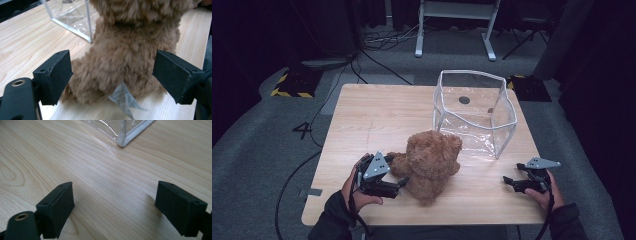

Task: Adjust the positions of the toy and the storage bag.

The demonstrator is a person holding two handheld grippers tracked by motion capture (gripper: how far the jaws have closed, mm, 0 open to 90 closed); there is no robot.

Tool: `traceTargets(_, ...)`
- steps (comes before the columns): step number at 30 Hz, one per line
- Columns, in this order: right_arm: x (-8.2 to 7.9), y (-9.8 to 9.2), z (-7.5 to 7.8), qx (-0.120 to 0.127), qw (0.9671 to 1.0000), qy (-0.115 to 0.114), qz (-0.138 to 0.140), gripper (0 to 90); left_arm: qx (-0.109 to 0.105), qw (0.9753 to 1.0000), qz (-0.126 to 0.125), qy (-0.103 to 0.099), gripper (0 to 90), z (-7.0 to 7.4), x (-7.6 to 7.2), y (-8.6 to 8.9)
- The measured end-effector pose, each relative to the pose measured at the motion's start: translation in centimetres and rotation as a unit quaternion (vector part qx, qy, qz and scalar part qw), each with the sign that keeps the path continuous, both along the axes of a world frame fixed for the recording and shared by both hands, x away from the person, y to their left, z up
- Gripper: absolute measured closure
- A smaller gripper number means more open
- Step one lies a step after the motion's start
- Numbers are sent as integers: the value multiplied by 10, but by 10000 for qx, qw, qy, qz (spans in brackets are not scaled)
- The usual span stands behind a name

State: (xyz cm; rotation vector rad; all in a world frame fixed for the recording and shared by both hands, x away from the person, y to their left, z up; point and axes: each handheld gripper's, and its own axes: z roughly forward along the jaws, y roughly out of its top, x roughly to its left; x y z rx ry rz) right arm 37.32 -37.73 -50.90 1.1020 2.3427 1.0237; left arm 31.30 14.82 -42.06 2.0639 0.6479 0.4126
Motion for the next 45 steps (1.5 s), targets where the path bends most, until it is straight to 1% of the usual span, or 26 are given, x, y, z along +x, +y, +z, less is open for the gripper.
traceTargets(3,0,0,0,0,10000,0,0,153,20,10000,-76,-12,159,2,3,-9)
traceTargets(5,0,0,0,0,10000,-1,0,153,22,9999,-102,-14,159,2,4,-10)
traceTargets(8,0,0,0,0,10000,-1,0,153,8,9998,-211,7,158,4,6,-15)
traceTargets(9,0,0,0,0,10000,-1,0,153,-6,9996,-268,26,158,4,8,-19)
traceTargets(11,0,0,0,-1,10000,-1,1,153,31,9996,-286,28,158,4,11,-22)
traceTargets(13,0,0,0,0,10000,-1,1,153,21,9994,-336,53,159,3,12,-25)
traceTargets(14,0,0,0,0,10000,0,0,153,-17,9992,-387,85,158,3,15,-28)
traceTargets(17,0,0,0,1,10000,-1,0,153,-26,9991,-418,111,158,2,17,-31)
traceTargets(18,0,0,0,0,10000,-1,0,153,-18,9987,-481,146,158,2,20,-34)
traceTargets(20,0,0,0,1,10000,0,0,153,-52,9984,-520,198,158,2,22,-39)
traceTargets(23,0,0,0,0,10000,-2,2,153,-62,9981,-584,171,158,3,25,-43)
traceTargets(24,0,0,0,0,10000,-1,0,153,-117,9978,-614,208,158,4,25,-45)
traceTargets(25,0,0,0,1,10000,-1,0,153,-131,9976,-654,205,158,4,26,-47)
traceTargets(28,0,0,0,0,10000,0,0,153,-128,9973,-693,224,155,5,28,-51)
traceTargets(29,0,0,0,0,10000,-1,1,153,-147,9966,-768,262,155,4,30,-54)
traceTargets(32,0,0,0,1,10000,0,0,153,-143,9957,-847,350,142,2,34,-62)
traceTargets(34,0,0,0,0,10000,-1,1,153,-97,9947,-935,406,137,0,36,-65)
traceTargets(35,0,0,0,0,10000,-1,0,153,-62,9939,-1014,438,140,-2,37,-67)
traceTargets(37,0,0,0,0,10000,-2,1,153,-44,9923,-1147,475,162,-6,38,-70)
traceTargets(38,0,0,0,0,10000,-1,0,153,-24,9917,-1193,475,201,-7,39,-72)
traceTargets(39,0,0,0,1,10000,-2,1,153,38,9920,-1183,427,242,-9,39,-73)
traceTargets(41,0,0,0,-2,10000,-3,1,153,76,9919,-1203,411,332,-10,40,-73)
traceTargets(43,0,0,0,-1,10000,-3,0,153,70,9919,-1205,406,405,-11,42,-69)
traceTargets(45,0,0,0,-1,10000,-3,-1,153,36,9927,-1137,405,452,-12,42,-65)
